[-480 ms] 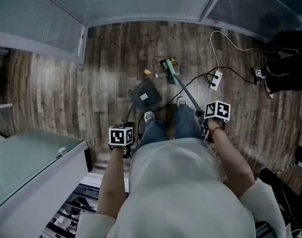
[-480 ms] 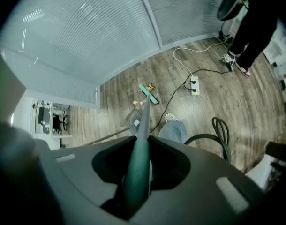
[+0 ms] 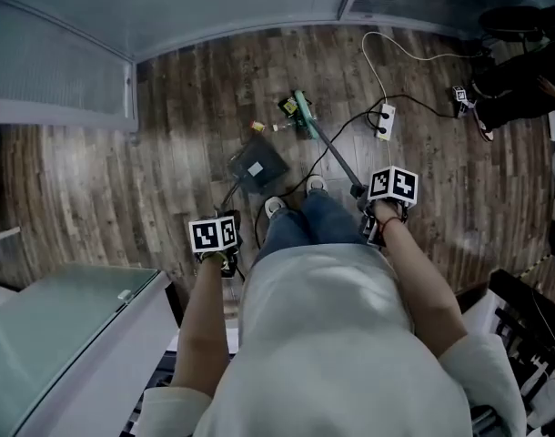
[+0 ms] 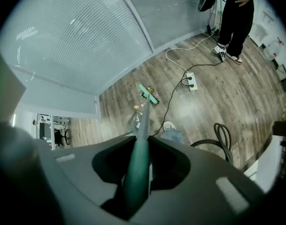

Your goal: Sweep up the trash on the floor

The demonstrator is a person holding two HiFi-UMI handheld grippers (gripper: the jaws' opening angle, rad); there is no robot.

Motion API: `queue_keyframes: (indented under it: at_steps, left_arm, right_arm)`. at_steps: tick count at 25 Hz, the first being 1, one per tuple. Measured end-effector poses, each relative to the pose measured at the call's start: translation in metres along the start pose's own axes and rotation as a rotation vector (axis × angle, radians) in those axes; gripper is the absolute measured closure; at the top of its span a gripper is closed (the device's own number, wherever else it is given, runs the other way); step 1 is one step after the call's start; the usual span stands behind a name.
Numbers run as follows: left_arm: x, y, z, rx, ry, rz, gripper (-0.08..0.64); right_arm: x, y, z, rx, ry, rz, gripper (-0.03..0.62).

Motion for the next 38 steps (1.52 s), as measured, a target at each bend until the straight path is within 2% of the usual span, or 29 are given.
queue_keyframes:
  at_steps: [5,9,15,31,38]
  left_arm:
    - [-0.001,0.006,-0.001,0.0,-0.038,-0.004,0.518]
    - [0.002,0.01,0.0,-0.003,-0.04,-0.013,0.52]
    - [-0.002,0.013,0.012,-0.011,-0.073,0.01,0.518]
    - [0.004,0.022,0.031,-0.039,-0.077,0.032,0.517]
    - [0.0,0.023,0.04,-0.044,-0.082,0.036,0.517]
  right_arm:
    - [0.006,-0.002,0.01,-0.012,-0.081,-0.031,0.497]
    - [0.013,-0.002,0.02,-0.01,-0.175,-0.059,0.497]
    - [0.019,0.003,0.047,-0.028,-0.207,-0.069,0.497]
    - [0.015,0.042,0.119,-0.13,-0.487,-0.208,0.497]
    - [0.003,0.059,0.117,-0.169,-0.503,-0.227,0.497]
Point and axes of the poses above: the fingertips, and each gripper's own axes: y forward along the fingers, x to its right, z out of its top, the point moved 2 cm from there along -y, backward along the fingers, and after that the axes turned 9 degrees about x, right-handed, at the moved point
